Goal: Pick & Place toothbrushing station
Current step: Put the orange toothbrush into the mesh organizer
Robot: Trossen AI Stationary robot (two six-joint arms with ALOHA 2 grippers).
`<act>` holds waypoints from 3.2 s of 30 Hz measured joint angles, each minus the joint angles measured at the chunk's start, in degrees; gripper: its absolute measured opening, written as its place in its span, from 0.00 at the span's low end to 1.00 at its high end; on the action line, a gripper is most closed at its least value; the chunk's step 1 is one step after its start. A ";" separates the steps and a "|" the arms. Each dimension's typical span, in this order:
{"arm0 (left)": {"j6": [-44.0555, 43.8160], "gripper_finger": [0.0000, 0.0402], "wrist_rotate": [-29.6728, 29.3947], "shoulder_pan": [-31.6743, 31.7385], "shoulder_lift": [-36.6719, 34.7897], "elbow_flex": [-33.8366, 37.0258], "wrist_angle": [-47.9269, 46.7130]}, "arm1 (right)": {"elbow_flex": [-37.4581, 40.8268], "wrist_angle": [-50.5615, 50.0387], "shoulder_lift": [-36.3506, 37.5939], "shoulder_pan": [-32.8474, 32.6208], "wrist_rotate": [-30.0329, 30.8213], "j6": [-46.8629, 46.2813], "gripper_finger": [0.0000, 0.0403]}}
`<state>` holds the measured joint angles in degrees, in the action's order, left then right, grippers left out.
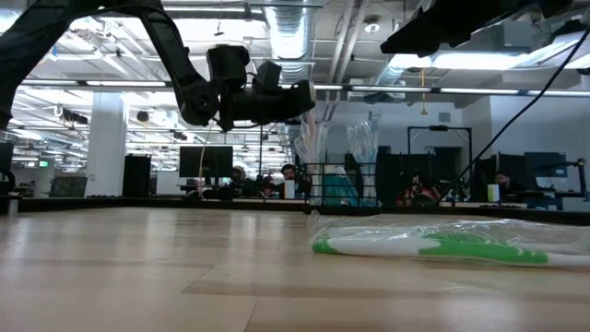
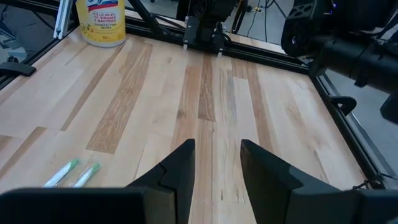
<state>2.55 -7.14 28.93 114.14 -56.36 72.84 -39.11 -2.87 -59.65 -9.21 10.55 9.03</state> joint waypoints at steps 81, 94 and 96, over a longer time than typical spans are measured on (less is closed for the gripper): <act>-4.55 0.02 0.44 -0.68 -0.28 -0.02 -14.20 | 0.00 -0.35 -0.01 -0.04 -0.02 0.10 0.29; -4.54 0.00 0.25 -1.01 -0.54 -0.04 -18.94 | 0.00 -1.69 -0.03 -0.02 -0.02 -0.04 0.29; -4.52 0.00 0.25 -1.01 -0.54 -0.03 -19.88 | 0.00 -1.69 -0.03 -0.02 -0.02 -0.03 0.29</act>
<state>-1.98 -6.89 27.92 113.60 -56.38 52.95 -39.11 -4.56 -59.68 -9.23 10.52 8.99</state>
